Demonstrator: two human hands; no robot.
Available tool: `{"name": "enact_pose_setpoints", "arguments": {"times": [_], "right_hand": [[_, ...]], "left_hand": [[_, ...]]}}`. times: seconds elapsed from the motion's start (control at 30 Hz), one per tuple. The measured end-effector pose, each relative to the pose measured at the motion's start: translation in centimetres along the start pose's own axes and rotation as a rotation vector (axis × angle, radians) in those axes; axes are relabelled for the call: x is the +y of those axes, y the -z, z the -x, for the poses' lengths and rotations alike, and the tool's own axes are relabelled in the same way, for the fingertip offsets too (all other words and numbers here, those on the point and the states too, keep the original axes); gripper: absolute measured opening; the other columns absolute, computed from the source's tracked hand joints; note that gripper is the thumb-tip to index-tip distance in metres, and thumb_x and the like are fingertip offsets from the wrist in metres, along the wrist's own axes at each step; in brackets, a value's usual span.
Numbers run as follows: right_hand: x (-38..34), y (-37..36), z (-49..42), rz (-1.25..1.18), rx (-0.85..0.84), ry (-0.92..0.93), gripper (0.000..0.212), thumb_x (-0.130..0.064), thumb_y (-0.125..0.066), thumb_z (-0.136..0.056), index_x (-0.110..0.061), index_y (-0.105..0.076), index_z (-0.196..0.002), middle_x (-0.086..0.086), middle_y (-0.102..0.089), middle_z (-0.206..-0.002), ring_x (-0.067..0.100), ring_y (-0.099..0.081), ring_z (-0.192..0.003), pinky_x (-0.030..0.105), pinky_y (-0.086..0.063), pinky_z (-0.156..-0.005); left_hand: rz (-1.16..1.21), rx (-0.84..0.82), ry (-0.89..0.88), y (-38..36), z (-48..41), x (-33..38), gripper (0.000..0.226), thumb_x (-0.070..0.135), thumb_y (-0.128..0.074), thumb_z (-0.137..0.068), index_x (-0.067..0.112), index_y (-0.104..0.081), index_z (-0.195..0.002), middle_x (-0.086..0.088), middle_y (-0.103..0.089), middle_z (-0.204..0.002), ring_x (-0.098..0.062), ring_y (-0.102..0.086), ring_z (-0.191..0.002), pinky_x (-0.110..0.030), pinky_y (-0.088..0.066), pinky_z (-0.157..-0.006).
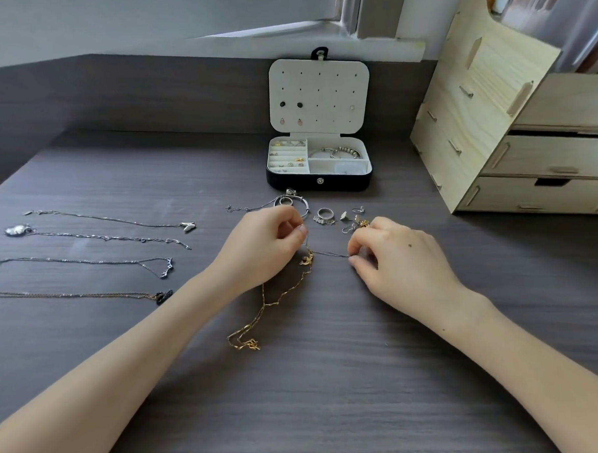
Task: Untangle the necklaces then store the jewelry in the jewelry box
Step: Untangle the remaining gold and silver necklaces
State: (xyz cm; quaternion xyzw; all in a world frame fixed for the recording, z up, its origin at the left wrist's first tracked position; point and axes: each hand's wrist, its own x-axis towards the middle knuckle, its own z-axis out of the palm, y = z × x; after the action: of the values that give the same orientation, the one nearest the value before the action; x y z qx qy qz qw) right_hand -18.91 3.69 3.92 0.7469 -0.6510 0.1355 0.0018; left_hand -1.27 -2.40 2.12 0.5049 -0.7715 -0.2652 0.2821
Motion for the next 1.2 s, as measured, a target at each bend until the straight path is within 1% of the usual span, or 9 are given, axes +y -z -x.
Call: {"name": "enact_pose_setpoints", "arguments": {"times": [0.07,0.17,0.33,0.47,0.63,0.8,0.97,1.1,1.2], "right_hand": [[-0.2,-0.4,0.2,0.011,0.073,0.043,0.012,-0.028,-0.057,-0.089,-0.023,-0.066,-0.094,-0.002,-0.056,-0.101,0.026,-0.059,-0.090,0.030,-0.037,-0.065],[-1.1,-0.8,0.1,-0.046,0.156,0.101,0.004,-0.023,-0.069,-0.076,-0.019,-0.069,-0.075,0.000,-0.060,-0.081,0.026,-0.061,-0.073,0.028,-0.038,-0.056],[-2.0,-1.2,-0.6,-0.190,-0.006,0.020,0.019,-0.043,-0.062,-0.084,-0.025,-0.069,-0.084,-0.007,-0.059,-0.088,0.016,-0.055,-0.089,0.029,-0.040,-0.073],[-3.1,-1.5,-0.8,-0.269,-0.063,-0.106,0.020,-0.048,-0.064,-0.081,-0.028,-0.065,-0.080,-0.012,-0.055,-0.082,0.011,-0.053,-0.085,0.026,-0.036,-0.069],[-4.0,-1.7,-1.1,-0.288,-0.089,-0.193,0.013,-0.032,-0.058,-0.086,-0.030,-0.059,-0.073,-0.011,-0.057,-0.071,0.014,-0.059,-0.083,0.026,-0.042,-0.071],[-4.1,-1.4,-1.0,-0.363,-0.121,-0.243,0.022,-0.031,-0.058,-0.083,-0.030,-0.056,-0.061,-0.013,-0.055,-0.059,0.009,-0.054,-0.068,0.024,-0.038,-0.064],[-4.3,-1.8,-1.9,-0.552,-0.118,-0.225,0.020,-0.029,-0.064,-0.080,-0.026,-0.065,-0.061,-0.013,-0.050,-0.048,0.004,-0.046,-0.053,0.025,-0.037,-0.059],[-3.9,-2.1,-1.8,-0.515,-0.154,-0.133,0.012,-0.025,-0.064,-0.081,-0.028,-0.071,-0.071,-0.014,-0.062,-0.063,0.004,-0.053,-0.063,0.026,-0.040,-0.065],[-3.3,-1.9,-1.3,-0.381,-0.025,-0.108,0.011,-0.022,-0.064,-0.082,-0.029,-0.072,-0.082,-0.013,-0.066,-0.079,0.009,-0.056,-0.082,0.023,-0.035,-0.070]], "left_hand": [[0.001,-0.003,0.002,0.1,-0.2,0.1,0.014,0.020,-0.057,-0.090,0.022,-0.055,-0.076,0.007,-0.062,-0.067,-0.017,-0.059,-0.069,-0.033,-0.046,-0.070],[-0.004,-0.018,0.008,0.2,-0.5,0.2,0.013,0.020,-0.058,-0.090,0.021,-0.056,-0.077,0.003,-0.064,-0.070,-0.020,-0.060,-0.071,-0.036,-0.049,-0.072],[0.035,-0.036,0.020,0.3,-0.6,-0.2,0.012,0.019,-0.058,-0.090,0.018,-0.059,-0.077,-0.001,-0.066,-0.070,-0.022,-0.061,-0.071,-0.041,-0.050,-0.074],[0.064,-0.030,0.019,0.2,-0.6,-0.5,0.013,0.019,-0.058,-0.089,0.020,-0.060,-0.076,0.002,-0.066,-0.068,-0.016,-0.059,-0.067,-0.042,-0.050,-0.076],[0.109,-0.035,0.010,0.3,-0.4,-0.8,0.019,0.019,-0.058,-0.089,0.026,-0.057,-0.072,0.008,-0.066,-0.065,0.002,-0.054,-0.057,-0.031,-0.049,-0.073],[0.248,-0.053,0.059,0.6,-0.2,-0.8,0.012,0.015,-0.057,-0.091,0.013,-0.063,-0.080,0.004,-0.066,-0.067,-0.004,-0.057,-0.057,-0.021,-0.046,-0.067],[0.347,-0.065,0.112,0.7,-0.3,-1.1,0.013,0.014,-0.057,-0.091,0.009,-0.065,-0.082,0.005,-0.065,-0.064,-0.007,-0.057,-0.058,-0.017,-0.045,-0.063],[0.363,-0.067,0.128,0.7,-0.3,-1.1,0.013,0.015,-0.057,-0.091,0.012,-0.064,-0.081,0.004,-0.067,-0.066,-0.007,-0.058,-0.058,-0.010,-0.040,-0.055],[0.371,-0.072,0.136,0.7,-0.3,-1.1,0.014,0.015,-0.057,-0.092,0.014,-0.063,-0.079,0.002,-0.068,-0.068,-0.006,-0.057,-0.058,-0.008,-0.038,-0.053]]}}
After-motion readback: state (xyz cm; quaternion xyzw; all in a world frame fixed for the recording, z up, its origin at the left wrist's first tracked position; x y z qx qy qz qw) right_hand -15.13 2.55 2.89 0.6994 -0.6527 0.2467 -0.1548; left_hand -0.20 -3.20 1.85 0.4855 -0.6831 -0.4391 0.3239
